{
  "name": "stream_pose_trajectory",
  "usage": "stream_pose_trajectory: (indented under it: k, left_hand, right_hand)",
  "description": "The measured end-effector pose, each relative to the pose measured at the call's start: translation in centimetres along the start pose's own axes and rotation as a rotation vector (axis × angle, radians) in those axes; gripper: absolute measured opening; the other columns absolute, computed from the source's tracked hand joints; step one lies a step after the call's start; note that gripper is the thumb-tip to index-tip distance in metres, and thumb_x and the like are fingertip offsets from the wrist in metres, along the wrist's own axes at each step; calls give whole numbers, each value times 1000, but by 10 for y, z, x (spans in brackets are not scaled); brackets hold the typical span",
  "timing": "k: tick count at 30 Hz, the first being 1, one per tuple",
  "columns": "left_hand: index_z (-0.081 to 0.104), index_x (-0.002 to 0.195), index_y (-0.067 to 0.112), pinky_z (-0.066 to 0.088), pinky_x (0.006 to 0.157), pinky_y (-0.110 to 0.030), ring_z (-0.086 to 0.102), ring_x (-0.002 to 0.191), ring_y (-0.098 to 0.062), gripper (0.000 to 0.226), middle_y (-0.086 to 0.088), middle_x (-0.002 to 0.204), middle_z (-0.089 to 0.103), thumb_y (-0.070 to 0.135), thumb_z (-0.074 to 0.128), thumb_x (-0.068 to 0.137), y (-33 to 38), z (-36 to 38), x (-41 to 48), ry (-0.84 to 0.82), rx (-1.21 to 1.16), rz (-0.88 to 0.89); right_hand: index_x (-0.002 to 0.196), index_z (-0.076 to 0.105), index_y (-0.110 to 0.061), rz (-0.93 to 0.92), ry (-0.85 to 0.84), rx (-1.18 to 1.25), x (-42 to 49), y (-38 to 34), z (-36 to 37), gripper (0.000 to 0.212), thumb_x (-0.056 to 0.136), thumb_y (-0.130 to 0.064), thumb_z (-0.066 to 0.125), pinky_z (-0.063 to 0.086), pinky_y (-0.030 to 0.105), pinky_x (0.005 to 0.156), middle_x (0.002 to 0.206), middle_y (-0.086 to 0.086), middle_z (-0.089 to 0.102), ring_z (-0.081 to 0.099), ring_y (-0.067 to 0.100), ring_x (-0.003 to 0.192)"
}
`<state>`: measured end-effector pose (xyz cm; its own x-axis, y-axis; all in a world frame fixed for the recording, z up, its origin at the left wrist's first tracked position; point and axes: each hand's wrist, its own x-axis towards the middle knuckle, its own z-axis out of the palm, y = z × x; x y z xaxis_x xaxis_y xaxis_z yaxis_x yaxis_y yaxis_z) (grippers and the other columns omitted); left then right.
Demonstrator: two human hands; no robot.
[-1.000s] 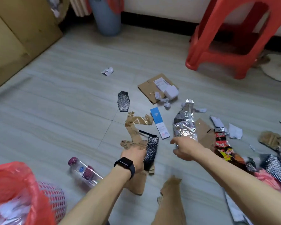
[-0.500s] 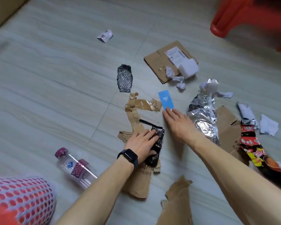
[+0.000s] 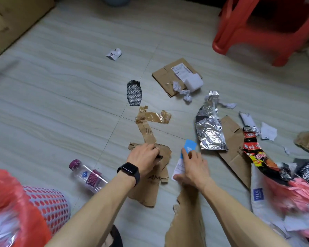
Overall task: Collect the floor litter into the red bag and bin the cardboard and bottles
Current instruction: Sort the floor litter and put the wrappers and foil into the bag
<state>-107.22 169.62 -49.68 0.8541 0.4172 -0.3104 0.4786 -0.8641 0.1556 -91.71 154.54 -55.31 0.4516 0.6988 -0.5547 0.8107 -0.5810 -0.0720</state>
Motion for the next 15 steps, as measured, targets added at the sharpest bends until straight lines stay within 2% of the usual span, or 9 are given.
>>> stream_pose_trajectory:
  k: [3,5,7,11,15]
  left_hand:
    - [58,115,20,50,79,-35,53,107,-22,31,1,119,58,44,48,100,-7,-13,-26,54,-53,-65]
    - [59,112,22,52,77,-36,53,107,-19,30,4,119,58,46,50,98,-12,-17,-41,80,-82,-87]
    - [60,108,25,52,73,-35,53,104,-16,27,8,117,58,48,51,97,-14,-23,-55,105,-96,-91]
    - [61,109,28,50,70,-31,54,99,-15,27,11,113,60,50,52,97,-12,-39,-80,145,-101,-58]
    - [61,109,28,45,67,-28,54,97,-14,28,12,115,60,51,50,97,-6,-49,-92,150,-71,-29]
  right_hand:
    - [152,14,-25,10,-58,26,-30,-4,21,123,57,-82,69,9,51,120,165,14,-12,-8,35,152]
    - [155,10,-23,28,-77,103,-41,-8,31,127,59,-78,73,10,52,121,164,13,-23,-18,34,152]
    - [156,12,-28,42,-55,182,-51,-12,34,121,64,-71,76,17,48,122,166,11,-15,-12,34,153]
    - [142,35,-34,52,-32,252,-67,-21,32,86,72,-60,77,31,47,117,164,10,5,1,37,150]
    - [134,44,-30,44,-53,110,-70,-25,22,73,75,-65,69,35,44,112,155,16,19,15,43,142]
